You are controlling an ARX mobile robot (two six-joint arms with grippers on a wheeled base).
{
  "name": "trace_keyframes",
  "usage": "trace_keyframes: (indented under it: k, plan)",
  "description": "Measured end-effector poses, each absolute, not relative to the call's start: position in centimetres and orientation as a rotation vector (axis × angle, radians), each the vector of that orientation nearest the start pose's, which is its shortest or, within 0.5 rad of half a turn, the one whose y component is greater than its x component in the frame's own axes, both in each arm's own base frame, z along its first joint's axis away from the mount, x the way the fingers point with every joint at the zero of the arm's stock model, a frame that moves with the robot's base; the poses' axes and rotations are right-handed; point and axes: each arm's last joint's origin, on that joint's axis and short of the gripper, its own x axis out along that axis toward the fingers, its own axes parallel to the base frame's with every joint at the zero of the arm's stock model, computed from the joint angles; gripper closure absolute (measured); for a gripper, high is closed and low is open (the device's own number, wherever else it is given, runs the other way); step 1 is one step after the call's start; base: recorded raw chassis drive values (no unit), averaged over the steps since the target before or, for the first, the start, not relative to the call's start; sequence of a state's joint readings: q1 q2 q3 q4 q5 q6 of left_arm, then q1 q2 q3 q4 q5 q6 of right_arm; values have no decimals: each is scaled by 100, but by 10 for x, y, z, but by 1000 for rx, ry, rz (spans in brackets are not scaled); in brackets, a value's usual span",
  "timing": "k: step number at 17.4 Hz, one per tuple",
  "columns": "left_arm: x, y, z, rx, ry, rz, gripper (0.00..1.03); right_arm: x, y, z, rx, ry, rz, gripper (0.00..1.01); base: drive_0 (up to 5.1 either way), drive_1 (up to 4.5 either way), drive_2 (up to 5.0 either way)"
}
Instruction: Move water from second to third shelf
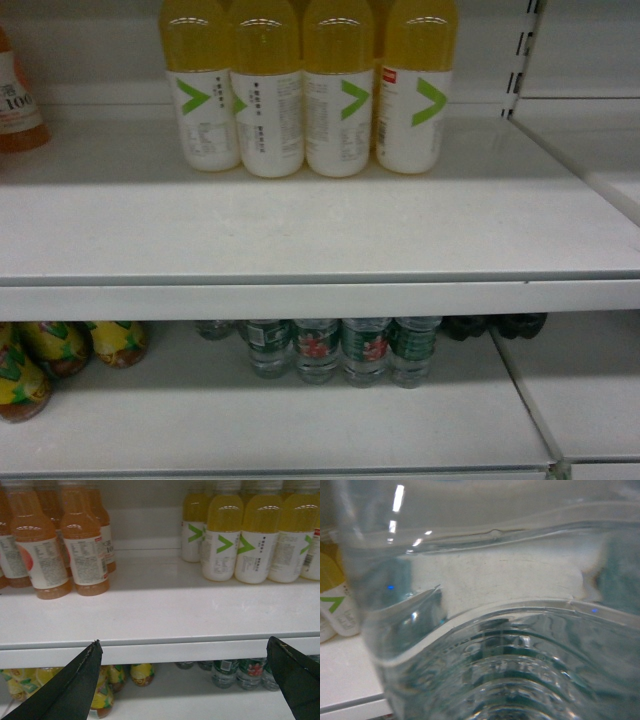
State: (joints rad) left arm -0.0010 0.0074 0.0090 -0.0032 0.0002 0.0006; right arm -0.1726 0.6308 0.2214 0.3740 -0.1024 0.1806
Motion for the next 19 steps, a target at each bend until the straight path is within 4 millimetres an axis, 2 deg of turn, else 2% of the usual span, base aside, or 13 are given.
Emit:
trace_keyframes:
  k: [19]
  plan:
    - [98, 0, 166, 1, 2, 0, 5, 150, -23, 214, 187, 24, -69, 60, 0, 0, 0]
